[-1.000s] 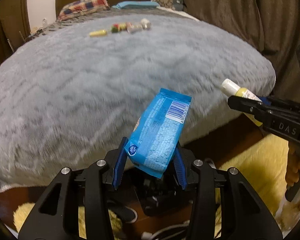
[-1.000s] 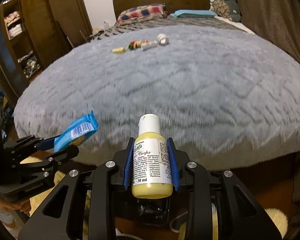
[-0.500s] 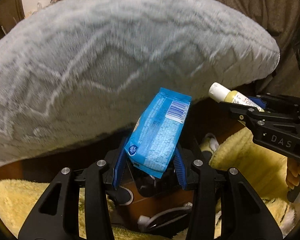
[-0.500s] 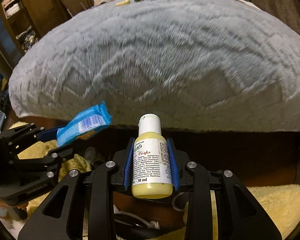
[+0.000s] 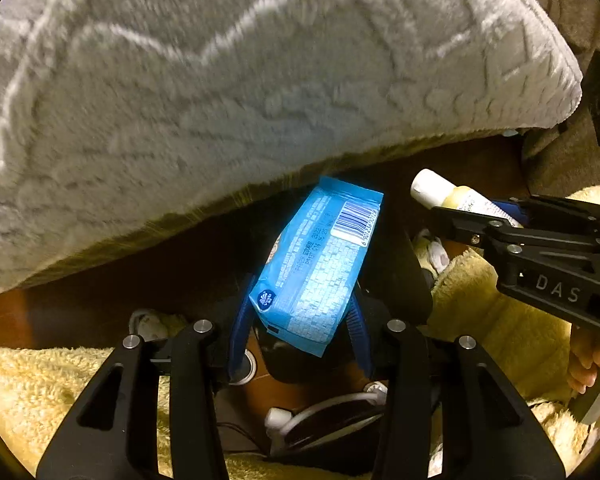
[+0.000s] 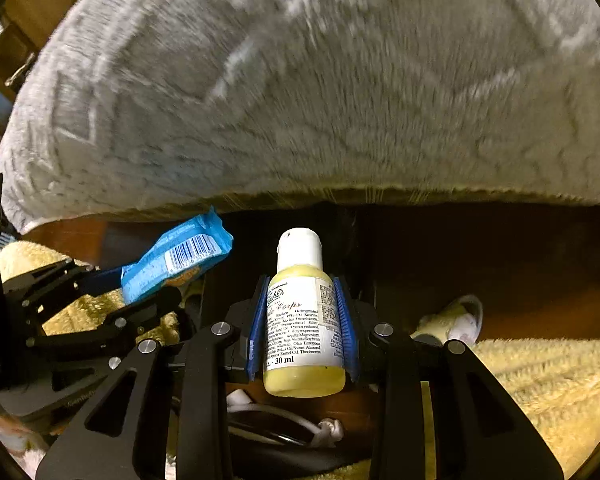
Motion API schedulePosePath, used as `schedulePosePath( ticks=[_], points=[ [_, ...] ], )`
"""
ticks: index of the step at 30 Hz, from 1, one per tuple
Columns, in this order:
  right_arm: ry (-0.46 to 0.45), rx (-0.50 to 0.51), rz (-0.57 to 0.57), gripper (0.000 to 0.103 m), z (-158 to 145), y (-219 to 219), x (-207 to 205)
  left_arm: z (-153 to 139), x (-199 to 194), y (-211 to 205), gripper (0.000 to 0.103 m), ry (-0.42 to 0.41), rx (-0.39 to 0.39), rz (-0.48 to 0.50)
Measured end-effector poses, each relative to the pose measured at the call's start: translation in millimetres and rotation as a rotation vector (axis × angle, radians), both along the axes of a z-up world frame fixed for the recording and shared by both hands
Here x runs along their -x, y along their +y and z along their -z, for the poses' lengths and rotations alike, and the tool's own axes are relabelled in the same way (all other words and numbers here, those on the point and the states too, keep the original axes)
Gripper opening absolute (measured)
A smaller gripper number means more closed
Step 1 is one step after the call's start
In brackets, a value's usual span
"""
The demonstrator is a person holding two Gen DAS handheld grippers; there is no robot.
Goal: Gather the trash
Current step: 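Lower the wipes pack and yellow bottle below the bed edge and open both tools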
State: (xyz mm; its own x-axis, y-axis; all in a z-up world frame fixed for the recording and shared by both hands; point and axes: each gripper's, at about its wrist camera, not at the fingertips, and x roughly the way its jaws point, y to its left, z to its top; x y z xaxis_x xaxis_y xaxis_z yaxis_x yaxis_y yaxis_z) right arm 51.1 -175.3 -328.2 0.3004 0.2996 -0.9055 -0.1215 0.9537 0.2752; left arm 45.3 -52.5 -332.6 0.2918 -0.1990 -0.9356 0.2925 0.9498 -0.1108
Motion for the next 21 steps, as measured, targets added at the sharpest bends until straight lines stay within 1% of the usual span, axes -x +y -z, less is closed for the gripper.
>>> schedulePosePath(
  ticks=[6,9,15,16,17,18,19,20,21],
  points=[
    [0.030,-0.011,0.009,0.033,7.2,-0.7,1.5,14.0,-3.0,-4.0,0.041,0.048,0.005,0.007],
    [0.037,-0.017,0.017,0.033,9.6,-3.1,-11.5,16.1,-3.8,0.4,0.041,0.058,0.009,0.007],
    [0.056,-0.047,0.034,0.035,12.4,-15.6,-21.2,17.1,-12.7,-2.2,0.048,0.077,0.010,0.002],
    [0.051,-0.045,0.038,0.039,10.7,-17.1,-21.3,16.2,-13.6,-1.2,0.051,0.077,0.007,0.003],
    [0.047,-0.043,0.041,0.047,9.6,-17.5,-22.4,13.2,-15.2,-0.5,0.057,0.076,0.006,0.003],
    [0.040,-0.042,0.046,0.052,6.7,-18.5,-22.3,10.1,-16.3,0.1,0.060,0.072,0.005,0.003],
    [0.028,-0.040,0.054,0.060,2.7,-20.8,-22.1,7.1,-16.0,0.8,0.067,0.065,0.003,0.000],
    [0.020,-0.037,0.057,0.062,0.0,-21.0,-21.7,3.2,-16.1,1.0,0.071,0.056,0.004,-0.001],
    [0.008,-0.033,0.061,0.063,-3.5,-22.6,-21.1,0.0,-15.8,1.7,0.073,0.049,0.004,-0.002]
  ],
)
